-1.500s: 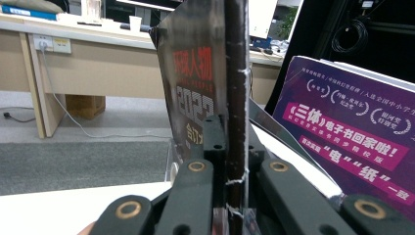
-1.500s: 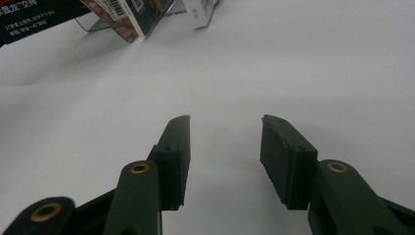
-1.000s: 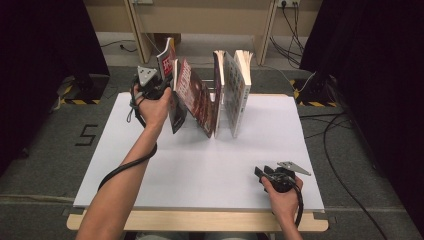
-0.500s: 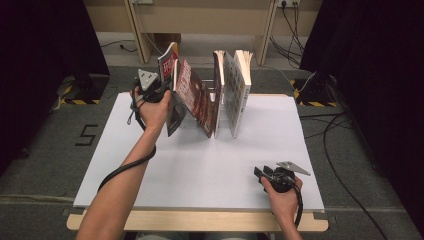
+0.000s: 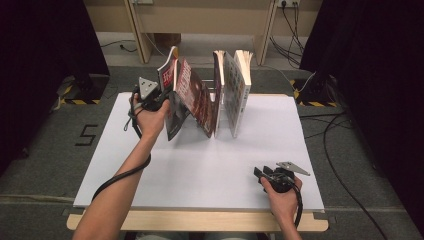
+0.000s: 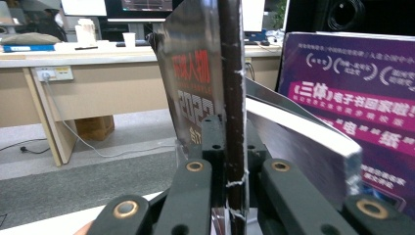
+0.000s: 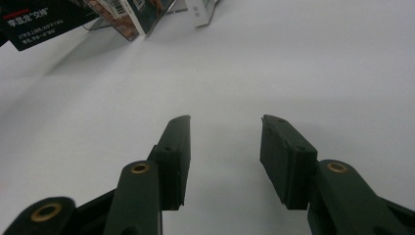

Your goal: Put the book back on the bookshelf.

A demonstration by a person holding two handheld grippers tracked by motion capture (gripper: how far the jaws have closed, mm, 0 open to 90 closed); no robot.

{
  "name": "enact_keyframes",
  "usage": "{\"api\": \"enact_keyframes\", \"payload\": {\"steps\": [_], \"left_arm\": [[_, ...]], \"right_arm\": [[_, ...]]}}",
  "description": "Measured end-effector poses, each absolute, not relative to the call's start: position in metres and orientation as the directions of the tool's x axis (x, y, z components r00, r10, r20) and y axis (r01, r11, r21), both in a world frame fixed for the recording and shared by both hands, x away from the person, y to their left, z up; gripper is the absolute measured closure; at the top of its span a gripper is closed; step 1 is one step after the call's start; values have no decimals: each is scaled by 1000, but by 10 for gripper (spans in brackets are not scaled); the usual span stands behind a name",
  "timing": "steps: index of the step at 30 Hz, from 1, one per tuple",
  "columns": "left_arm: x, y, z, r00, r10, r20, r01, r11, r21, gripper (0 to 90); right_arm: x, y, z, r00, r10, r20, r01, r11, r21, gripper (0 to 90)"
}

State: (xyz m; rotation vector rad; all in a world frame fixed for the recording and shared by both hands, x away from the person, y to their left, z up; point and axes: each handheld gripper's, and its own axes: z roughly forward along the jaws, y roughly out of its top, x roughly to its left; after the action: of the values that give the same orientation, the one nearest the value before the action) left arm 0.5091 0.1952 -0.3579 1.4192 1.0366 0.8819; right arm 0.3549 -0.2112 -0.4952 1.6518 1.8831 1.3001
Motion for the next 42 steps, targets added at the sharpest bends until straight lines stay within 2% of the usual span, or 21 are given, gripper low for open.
{"api": "enact_keyframes", "payload": {"steps": [10,15,27,31,36,42], "left_arm": [[493,201,-365,349,932,-99,151,48,987,811],[488,205,-363,358,924,-134,157,82,984,751],[482,213,-350,338,915,-220,188,163,969,723],[487,214,-352,329,911,-250,218,184,958,740],[500,214,-351,294,903,-315,291,229,929,812],[506,208,-343,269,920,-285,322,192,927,860]], "right_arm": [[355,-212,-495,-284,907,310,613,-77,786,554],[355,-211,-494,-285,907,309,610,-77,789,554],[355,-209,-495,-287,907,309,616,-72,785,554],[355,-209,-495,-290,907,306,616,-68,785,552],[355,-210,-496,-287,905,313,624,-72,778,550],[356,-210,-498,-288,903,317,639,-65,767,549]]}}
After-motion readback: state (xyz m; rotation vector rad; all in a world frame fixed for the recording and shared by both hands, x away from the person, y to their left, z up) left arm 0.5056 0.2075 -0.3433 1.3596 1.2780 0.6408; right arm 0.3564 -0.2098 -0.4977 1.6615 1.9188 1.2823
